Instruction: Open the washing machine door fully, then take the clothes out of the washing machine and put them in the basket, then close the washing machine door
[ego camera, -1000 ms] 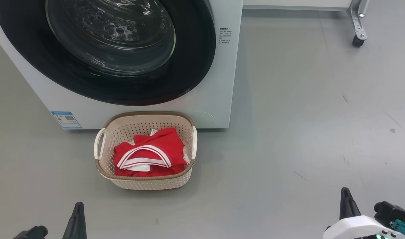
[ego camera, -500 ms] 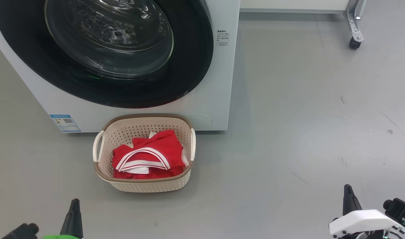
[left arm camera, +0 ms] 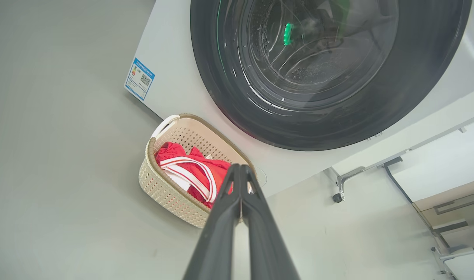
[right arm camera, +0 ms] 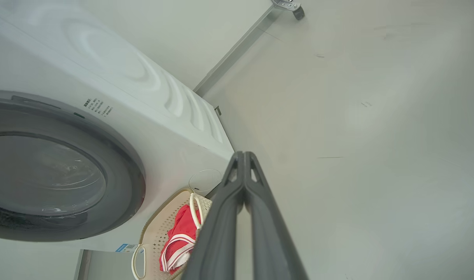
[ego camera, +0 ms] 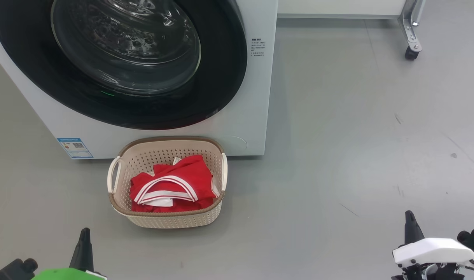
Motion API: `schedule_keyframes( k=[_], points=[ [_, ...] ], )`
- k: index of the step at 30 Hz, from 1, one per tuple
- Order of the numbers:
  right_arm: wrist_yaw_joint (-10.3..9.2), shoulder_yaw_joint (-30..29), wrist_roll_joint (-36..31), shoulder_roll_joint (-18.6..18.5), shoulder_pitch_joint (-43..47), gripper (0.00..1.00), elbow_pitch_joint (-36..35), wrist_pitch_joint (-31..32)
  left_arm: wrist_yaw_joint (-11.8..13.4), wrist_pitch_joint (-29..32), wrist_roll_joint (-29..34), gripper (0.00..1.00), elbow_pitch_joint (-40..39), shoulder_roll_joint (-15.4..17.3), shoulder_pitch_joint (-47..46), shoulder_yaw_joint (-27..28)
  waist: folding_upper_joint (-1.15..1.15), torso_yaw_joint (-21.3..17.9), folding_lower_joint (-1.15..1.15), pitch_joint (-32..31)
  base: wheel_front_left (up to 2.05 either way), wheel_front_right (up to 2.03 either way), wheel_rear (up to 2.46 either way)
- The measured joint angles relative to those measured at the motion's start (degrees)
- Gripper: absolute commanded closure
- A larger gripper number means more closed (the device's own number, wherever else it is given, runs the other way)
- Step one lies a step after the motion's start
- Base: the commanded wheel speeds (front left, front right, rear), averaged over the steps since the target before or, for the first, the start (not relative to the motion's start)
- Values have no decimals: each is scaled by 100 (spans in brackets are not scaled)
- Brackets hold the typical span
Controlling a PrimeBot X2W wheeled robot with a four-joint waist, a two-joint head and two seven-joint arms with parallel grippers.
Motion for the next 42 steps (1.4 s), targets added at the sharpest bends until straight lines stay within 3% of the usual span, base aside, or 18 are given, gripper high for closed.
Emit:
schedule_keyframes(
  k=[42],
  points=[
    [332,-467,3082,-13,-487,100,-42,824,1,827,-2602,100,-54,-93,-461,335,0,-129,0,-188,0,0,0]
  ],
)
